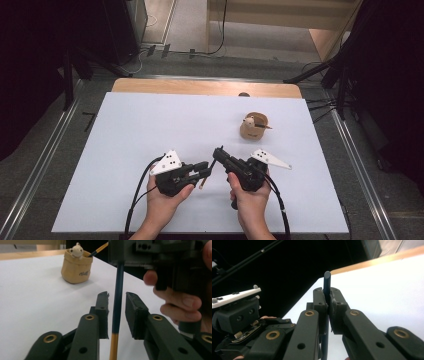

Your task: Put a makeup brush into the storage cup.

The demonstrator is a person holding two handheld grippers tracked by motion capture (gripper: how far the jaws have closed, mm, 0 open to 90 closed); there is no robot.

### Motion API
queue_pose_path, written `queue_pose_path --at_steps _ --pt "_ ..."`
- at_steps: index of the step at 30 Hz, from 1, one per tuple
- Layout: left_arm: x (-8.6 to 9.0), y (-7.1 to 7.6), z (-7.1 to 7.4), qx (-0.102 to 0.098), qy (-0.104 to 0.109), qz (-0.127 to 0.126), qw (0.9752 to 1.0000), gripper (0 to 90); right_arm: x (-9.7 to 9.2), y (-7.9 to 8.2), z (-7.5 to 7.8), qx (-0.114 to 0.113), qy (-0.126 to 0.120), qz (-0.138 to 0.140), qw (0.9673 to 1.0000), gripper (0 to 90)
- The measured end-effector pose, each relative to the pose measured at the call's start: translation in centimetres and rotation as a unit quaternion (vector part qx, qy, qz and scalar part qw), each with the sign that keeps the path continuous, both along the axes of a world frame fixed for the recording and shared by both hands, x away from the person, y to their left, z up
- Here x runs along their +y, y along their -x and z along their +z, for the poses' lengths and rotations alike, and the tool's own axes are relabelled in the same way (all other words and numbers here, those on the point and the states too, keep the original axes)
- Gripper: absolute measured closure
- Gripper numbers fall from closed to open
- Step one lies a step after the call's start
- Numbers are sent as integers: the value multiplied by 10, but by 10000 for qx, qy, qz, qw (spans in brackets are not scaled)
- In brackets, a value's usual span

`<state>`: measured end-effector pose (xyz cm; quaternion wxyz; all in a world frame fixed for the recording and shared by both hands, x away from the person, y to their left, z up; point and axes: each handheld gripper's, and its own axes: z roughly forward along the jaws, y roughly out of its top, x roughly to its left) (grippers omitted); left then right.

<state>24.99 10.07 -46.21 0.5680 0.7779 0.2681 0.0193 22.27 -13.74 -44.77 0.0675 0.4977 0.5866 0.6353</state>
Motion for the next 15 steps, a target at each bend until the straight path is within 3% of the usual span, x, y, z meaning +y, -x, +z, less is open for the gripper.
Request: queue_pose_path --at_steps 3,8,13,15 --pt "-4 -1 -3 125 -125 -95 9998 703 -3 3 8 -242 238 -74 9994 865" --pt "-13 2 -6 103 -361 -215 9991 736 0 8 21 -653 649 -10 9957 865" --pt "-16 4 -7 45 -492 -270 9984 817 3 12 25 -816 815 15 9933 865" --pt "-18 6 -6 -88 -577 -294 9979 834 4 12 24 -831 813 17 9932 863"
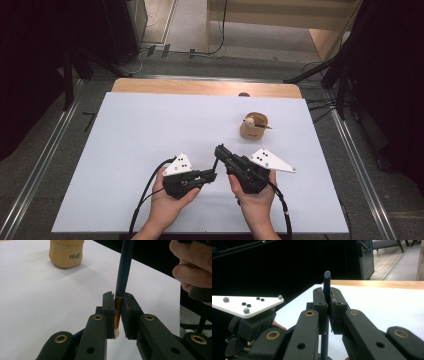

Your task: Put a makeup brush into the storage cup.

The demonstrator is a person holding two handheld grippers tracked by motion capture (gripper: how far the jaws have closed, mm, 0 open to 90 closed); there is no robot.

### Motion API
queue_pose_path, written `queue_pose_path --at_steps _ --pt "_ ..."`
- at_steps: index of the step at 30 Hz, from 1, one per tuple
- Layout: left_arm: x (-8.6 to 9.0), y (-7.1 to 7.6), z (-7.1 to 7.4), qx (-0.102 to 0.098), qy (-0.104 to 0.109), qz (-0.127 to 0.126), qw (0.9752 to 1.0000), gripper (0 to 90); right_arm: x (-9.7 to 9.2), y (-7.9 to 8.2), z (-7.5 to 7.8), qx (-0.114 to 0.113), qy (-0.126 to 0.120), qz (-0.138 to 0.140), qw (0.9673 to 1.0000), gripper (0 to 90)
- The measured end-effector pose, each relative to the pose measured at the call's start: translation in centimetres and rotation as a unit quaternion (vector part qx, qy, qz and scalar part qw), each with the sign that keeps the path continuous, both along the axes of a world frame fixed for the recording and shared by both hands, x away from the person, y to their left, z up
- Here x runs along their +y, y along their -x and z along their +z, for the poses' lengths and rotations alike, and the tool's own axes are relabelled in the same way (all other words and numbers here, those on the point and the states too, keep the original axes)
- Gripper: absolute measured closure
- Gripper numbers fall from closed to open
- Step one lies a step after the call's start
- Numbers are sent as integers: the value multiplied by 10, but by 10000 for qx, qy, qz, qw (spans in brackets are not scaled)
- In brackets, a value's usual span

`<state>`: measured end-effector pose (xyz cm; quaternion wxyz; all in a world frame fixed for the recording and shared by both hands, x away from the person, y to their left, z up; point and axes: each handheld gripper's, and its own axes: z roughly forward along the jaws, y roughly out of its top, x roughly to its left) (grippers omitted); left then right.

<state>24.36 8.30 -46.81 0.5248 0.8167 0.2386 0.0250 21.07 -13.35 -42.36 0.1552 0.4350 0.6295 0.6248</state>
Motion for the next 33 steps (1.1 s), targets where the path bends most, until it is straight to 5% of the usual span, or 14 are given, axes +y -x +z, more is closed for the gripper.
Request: queue_pose_path --at_steps 17,22,25,30,33 --pt "12 -1 9 -168 191 347 9991 847 24 -1 -26 335 275 191 9989 826" --pt "12 -3 8 -33 256 280 9993 844 26 0 -26 334 422 147 9984 842" --pt "13 -6 9 132 296 164 9993 760 24 0 -24 326 529 127 9980 843" --pt "24 -11 14 61 255 225 9994 663 14 -3 -20 216 699 -43 9973 843" --pt "35 -16 20 31 265 321 9991 641 10 -4 -20 95 1003 -139 9948 843"
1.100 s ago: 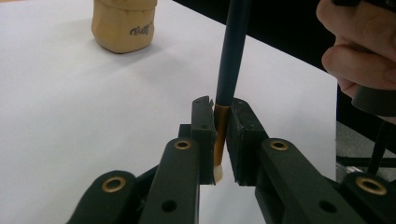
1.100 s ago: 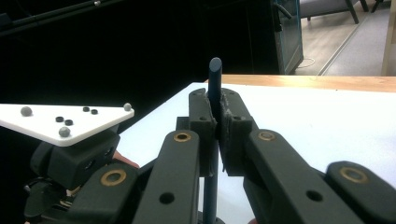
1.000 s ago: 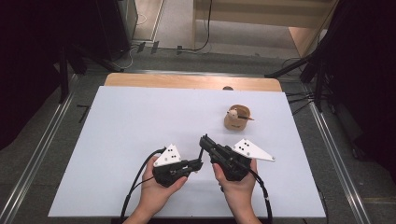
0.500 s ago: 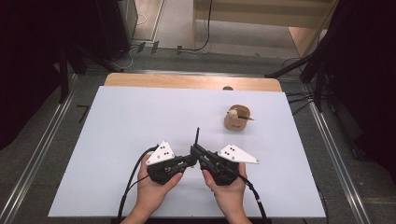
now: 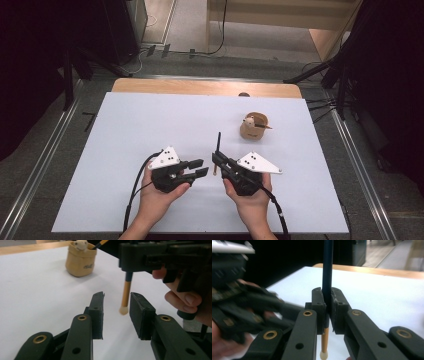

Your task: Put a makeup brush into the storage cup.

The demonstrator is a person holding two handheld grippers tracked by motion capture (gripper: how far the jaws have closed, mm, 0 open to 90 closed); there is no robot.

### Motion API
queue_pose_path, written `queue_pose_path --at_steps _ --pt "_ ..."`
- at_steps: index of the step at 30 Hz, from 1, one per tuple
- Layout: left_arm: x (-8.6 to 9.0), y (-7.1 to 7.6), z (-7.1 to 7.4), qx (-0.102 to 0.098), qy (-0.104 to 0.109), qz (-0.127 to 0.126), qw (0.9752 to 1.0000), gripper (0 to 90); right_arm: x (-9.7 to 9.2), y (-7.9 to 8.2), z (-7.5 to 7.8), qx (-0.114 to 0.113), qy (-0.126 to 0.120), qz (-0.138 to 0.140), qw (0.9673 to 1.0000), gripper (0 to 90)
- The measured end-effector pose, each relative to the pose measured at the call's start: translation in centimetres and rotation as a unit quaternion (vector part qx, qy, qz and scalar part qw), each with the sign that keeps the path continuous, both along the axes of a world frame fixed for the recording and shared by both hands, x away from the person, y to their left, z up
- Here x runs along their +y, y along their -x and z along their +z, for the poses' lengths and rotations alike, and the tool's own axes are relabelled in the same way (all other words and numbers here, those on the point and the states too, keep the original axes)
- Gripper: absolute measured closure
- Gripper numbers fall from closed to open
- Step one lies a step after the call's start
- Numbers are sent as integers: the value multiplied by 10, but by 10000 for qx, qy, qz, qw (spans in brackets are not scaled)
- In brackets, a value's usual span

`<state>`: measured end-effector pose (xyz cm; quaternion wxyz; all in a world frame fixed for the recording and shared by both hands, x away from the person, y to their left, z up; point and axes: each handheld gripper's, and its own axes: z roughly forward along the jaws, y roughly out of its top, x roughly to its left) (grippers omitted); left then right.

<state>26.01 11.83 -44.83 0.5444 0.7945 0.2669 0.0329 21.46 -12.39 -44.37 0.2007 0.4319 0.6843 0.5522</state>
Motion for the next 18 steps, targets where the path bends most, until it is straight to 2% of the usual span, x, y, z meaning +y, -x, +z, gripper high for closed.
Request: queue_pose_path --at_steps 3,7,9,15,18 --pt "12 -4 8 -6 48 109 9999 633 3 0 -3 -116 459 47 9989 843" --pt "25 -7 21 93 141 159 9997 633 12 1 -8 -287 1027 133 9942 843" --pt "29 -7 26 164 154 130 9997 635 16 1 -10 -339 1208 208 9919 843" --pt "30 -7 34 504 2 -87 9987 636 27 1 -18 -439 1775 496 9819 842" --pt "29 -6 37 667 -67 -80 9977 639 31 1 -22 -479 2029 645 9759 842"
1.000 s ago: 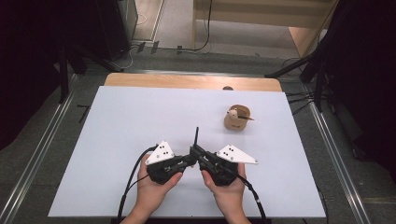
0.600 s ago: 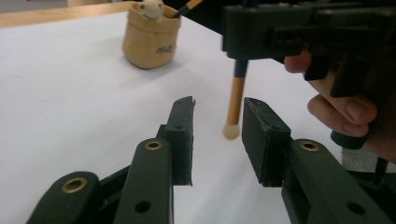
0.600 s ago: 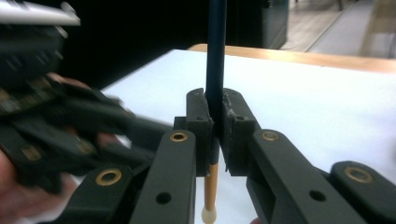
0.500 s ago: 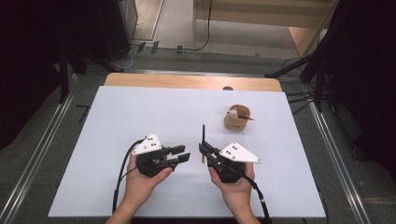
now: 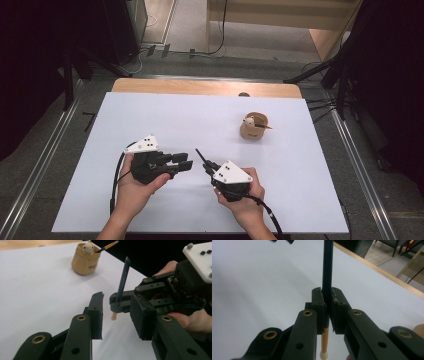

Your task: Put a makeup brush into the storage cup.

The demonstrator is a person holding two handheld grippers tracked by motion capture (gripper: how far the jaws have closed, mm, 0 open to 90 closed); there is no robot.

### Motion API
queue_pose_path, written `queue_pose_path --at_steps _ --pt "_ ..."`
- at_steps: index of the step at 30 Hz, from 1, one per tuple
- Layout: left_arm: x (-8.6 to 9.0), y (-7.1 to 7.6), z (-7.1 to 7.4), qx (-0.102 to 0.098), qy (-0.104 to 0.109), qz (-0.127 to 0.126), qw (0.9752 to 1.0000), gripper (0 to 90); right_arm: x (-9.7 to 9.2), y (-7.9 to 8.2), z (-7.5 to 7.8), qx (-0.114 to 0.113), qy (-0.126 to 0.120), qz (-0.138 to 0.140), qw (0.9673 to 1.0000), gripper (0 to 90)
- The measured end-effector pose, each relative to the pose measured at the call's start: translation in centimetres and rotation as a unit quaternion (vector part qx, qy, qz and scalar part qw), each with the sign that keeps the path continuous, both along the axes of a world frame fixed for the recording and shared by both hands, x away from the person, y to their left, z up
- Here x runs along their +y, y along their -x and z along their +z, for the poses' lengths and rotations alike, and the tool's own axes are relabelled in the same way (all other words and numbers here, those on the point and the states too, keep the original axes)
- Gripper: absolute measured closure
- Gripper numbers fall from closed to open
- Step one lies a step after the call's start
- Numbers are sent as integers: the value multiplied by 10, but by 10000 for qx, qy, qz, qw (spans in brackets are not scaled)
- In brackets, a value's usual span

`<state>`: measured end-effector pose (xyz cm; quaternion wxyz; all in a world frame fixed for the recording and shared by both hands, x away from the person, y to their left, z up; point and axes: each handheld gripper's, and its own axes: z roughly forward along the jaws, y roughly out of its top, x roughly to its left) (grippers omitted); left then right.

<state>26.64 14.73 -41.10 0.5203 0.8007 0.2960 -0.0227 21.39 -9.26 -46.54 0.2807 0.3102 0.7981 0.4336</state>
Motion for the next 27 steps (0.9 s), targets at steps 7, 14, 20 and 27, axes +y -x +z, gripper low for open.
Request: queue_pose_path --at_steps 7,14,20,27 --pt "-3 2 3 194 -161 55 9997 677 11 3 -5 -163 535 299 9980 842" --pt "-4 1 3 428 -291 138 9986 728 17 7 -6 -377 912 467 9940 842" --pt "-7 -1 0 575 -527 127 9969 800 22 9 -8 -539 1323 570 9881 842" --pt "-8 -2 -2 603 -574 53 9965 862 21 7 -10 -538 1356 601 9875 839"
